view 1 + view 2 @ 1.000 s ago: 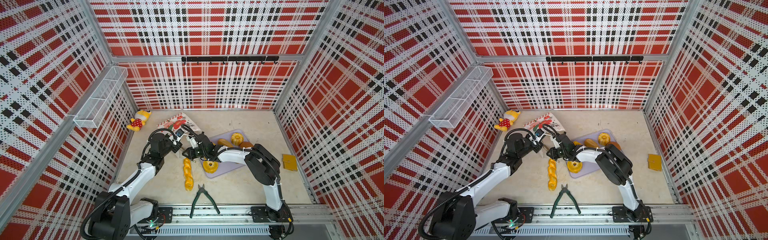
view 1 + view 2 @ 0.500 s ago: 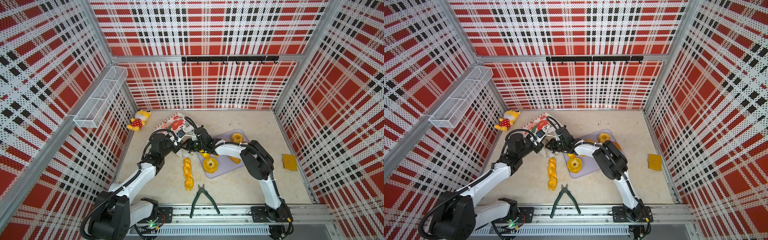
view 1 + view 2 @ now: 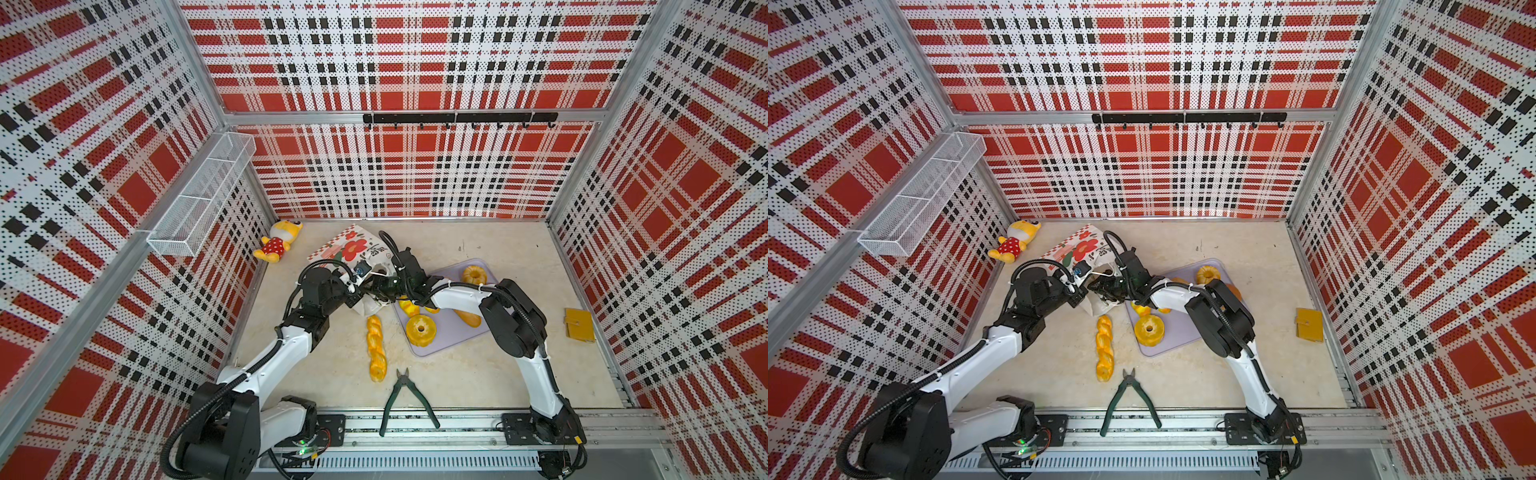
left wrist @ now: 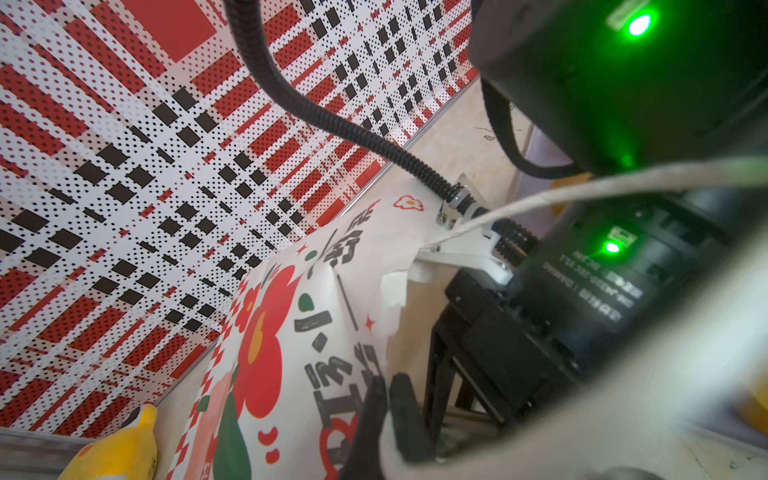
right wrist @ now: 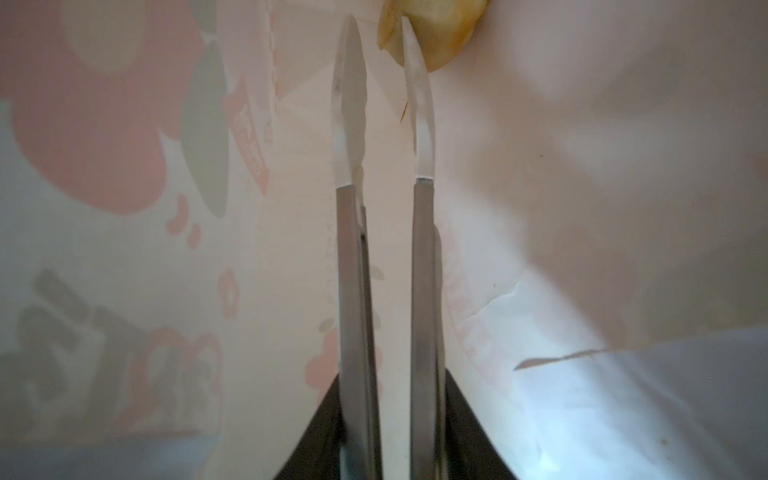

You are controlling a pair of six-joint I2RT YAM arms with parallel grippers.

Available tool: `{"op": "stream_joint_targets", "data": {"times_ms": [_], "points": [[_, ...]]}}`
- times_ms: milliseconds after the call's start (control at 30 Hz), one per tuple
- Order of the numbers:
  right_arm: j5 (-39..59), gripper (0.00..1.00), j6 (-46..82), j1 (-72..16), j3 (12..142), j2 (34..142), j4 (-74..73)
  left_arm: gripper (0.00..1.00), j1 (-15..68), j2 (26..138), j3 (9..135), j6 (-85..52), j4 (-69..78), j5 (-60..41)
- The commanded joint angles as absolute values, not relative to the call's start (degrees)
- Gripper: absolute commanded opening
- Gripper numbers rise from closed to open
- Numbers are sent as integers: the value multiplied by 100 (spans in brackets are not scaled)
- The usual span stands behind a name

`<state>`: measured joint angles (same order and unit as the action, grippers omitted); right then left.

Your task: Take the fake bread out of the paper bag

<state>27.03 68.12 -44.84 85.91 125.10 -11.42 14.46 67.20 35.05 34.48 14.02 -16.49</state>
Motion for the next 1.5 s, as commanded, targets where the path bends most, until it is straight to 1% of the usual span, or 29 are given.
{"op": "stream_joint_targets", "data": {"times_ms": [0,400,600,767,933,1300,1467], "points": [[2688,35,7378,-4386,8566,12622,-1624,0,1534,6693,3497,3566,1568,-1929],[2807,35,7699,-4280,8221,12484,-1874,0,1563,6695,3446,3573,1567,-1908],[2901,35,7695,-4271,7579,11980,-2027,0,1573,6696,3437,3621,1565,-1840],[2920,35,7553,-4234,7322,11682,-1893,0,1576,6693,3463,3630,1564,-1802],[2920,35,7380,-4203,7356,11657,-1878,0,1590,6696,3472,3620,1563,-1806],[2977,38,7622,-4052,7891,12296,-2460,0,1642,6698,3463,3639,1564,-1792],[3059,39,7536,-4052,8289,12445,-2238,0,1646,6723,3463,3656,1562,-1815]]}}
